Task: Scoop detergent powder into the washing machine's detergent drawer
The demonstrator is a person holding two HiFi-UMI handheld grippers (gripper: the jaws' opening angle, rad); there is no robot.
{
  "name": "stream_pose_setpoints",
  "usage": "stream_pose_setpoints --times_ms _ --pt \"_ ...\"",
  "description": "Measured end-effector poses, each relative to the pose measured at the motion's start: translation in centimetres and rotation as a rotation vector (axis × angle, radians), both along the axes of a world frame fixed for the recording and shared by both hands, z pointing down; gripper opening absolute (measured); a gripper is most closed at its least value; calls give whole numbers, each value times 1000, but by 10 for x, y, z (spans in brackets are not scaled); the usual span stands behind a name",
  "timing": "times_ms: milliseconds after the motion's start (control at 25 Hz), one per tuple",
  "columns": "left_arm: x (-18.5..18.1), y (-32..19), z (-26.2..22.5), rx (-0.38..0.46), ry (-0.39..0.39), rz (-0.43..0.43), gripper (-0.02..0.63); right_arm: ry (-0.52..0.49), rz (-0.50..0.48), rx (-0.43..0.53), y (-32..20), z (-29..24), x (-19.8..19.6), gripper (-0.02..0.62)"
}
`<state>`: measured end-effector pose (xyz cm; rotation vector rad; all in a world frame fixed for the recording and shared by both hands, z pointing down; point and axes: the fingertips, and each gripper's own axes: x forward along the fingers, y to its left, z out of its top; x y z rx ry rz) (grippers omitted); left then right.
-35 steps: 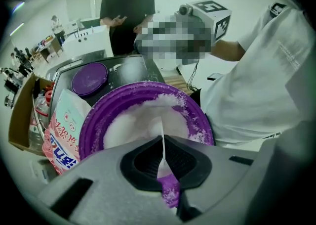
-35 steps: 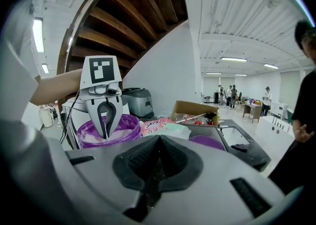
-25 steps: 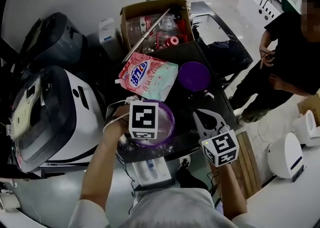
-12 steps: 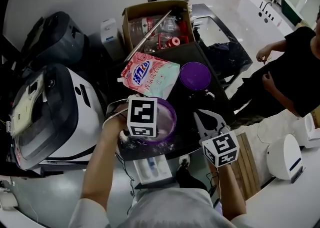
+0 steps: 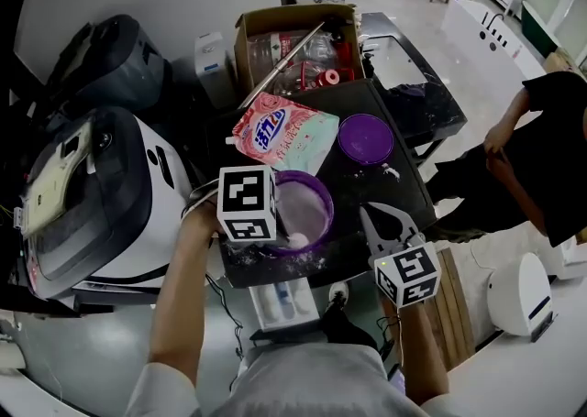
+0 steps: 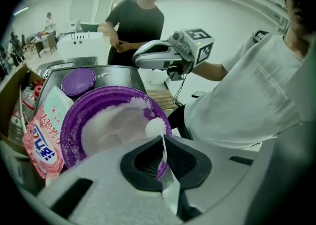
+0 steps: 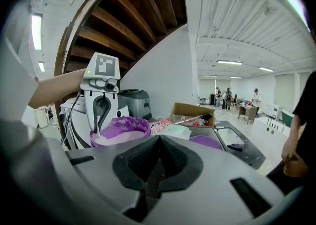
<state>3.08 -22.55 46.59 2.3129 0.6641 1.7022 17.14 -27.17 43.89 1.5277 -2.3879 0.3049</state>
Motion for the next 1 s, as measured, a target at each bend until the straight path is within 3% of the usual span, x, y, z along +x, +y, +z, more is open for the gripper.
stream_pose_setpoints --times_ms 400,760,1000 --pt "-10 -3 -6 5 43 -90 15 -9 -15 12 6 -5 -18 -3" --pt "-24 -13 -4 -77 192 -332 15 -23 -13 9 10 0 -23 -3" --pt "-29 -40 -10 -30 321 -537 15 -13 -36 21 8 -5 -37 -3"
